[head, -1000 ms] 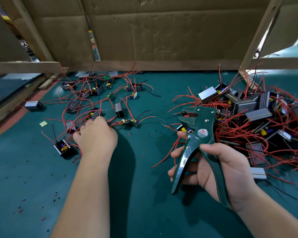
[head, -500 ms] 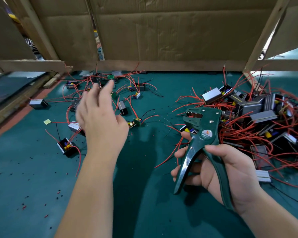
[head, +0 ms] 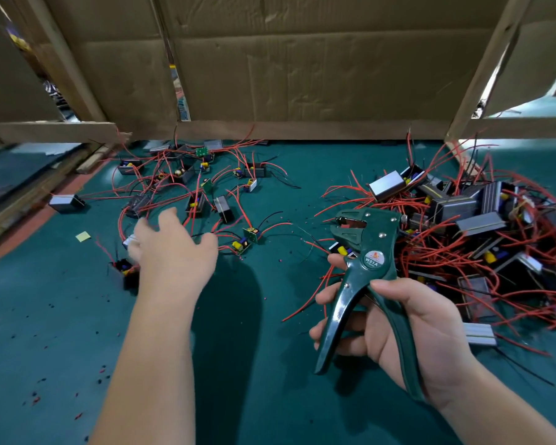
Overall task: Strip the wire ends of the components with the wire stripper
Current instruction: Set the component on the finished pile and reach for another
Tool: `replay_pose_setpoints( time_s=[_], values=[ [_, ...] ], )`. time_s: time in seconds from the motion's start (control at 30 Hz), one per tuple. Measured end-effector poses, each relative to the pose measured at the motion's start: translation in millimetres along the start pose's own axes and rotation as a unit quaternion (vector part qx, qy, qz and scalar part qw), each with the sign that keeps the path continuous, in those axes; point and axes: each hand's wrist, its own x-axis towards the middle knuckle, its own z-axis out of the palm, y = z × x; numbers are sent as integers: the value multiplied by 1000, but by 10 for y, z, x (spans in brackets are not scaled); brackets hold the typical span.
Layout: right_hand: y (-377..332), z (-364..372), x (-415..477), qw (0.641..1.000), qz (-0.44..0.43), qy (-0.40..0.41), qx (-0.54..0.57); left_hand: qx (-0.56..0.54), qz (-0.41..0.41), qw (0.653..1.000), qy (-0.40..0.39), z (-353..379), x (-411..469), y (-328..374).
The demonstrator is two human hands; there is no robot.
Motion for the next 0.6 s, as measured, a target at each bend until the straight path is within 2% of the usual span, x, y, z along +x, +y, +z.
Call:
replay_pose_setpoints(
  time_s=[0.13,0.23,0.37,0.53,0.6],
  values=[
    [5,-4,6,1000,-1,2,-2,-91,161,980,69,54,-32,37],
    [-2,-7,5,1000,-3,-2,-5,-142,225,955,134,41,-12,48],
    [-2,-11,5,1000,-3,0,-3,-213,258,931,148,47,28,48],
    [-93,-37,0,995,26,-41,86,-203,268,931,140,100,4,54],
    [-126,-37,20,990,39,-65,116,-221,267,931,113,115,-21,79]
  ],
)
